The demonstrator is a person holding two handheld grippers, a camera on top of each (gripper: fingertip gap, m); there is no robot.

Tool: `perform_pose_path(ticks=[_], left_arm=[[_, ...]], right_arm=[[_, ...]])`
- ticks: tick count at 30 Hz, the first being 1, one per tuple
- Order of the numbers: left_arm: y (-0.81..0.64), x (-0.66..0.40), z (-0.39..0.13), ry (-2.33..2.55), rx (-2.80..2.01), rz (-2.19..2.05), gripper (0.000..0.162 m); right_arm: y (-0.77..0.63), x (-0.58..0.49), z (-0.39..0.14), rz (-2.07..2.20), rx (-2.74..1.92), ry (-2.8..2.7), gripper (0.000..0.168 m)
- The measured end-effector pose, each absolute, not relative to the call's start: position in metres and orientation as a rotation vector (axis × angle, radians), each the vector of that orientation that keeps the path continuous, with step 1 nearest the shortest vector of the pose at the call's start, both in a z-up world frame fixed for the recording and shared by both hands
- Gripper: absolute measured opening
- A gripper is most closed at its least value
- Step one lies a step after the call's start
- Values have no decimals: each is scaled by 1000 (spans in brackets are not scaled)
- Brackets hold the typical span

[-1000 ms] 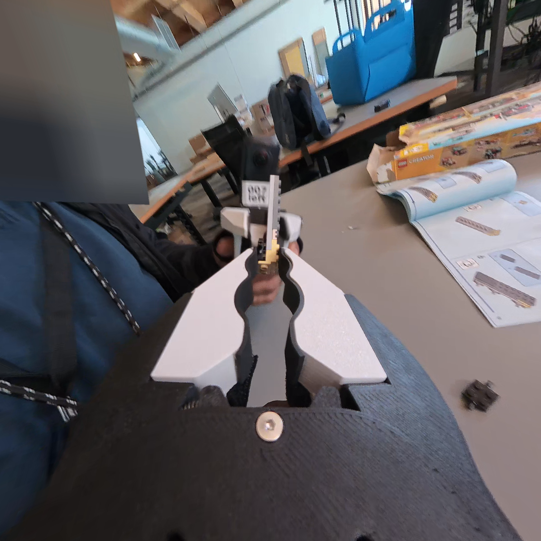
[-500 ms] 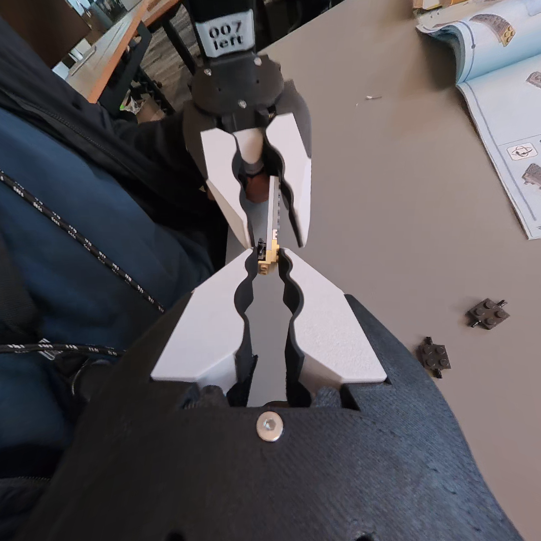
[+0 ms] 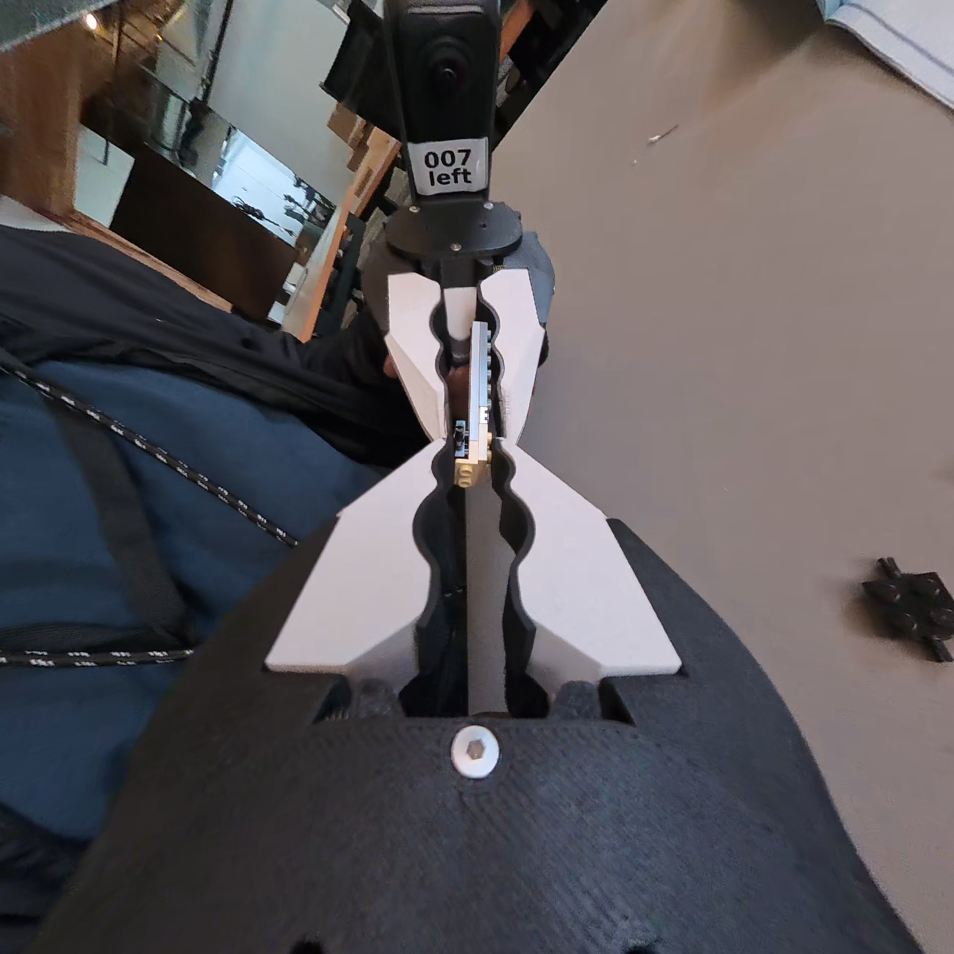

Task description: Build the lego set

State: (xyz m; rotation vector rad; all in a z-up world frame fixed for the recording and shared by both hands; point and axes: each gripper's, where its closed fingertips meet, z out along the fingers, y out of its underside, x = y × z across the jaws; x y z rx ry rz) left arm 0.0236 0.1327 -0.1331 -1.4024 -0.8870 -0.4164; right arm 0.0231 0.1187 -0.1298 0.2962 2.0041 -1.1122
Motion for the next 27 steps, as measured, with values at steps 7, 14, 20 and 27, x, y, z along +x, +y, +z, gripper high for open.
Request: perform_pose_path(ticks=[7, 14, 20, 27], left_arm=[[129, 21, -129, -918, -1306, -494, 14], [127, 17, -129, -945, -1243, -522, 12], [126, 16, -125, -939, -1204, -535, 10], [125, 15, -119, -924, -1161, -543, 10]], right_arm=[[117, 19, -128, -1120, 335, 1945, 13], [115, 17, -126, -1134, 368, 1897, 13], [113, 14, -121, -1155, 391, 1852, 16], [112, 13, -114, -1184, 392, 1814, 19]])
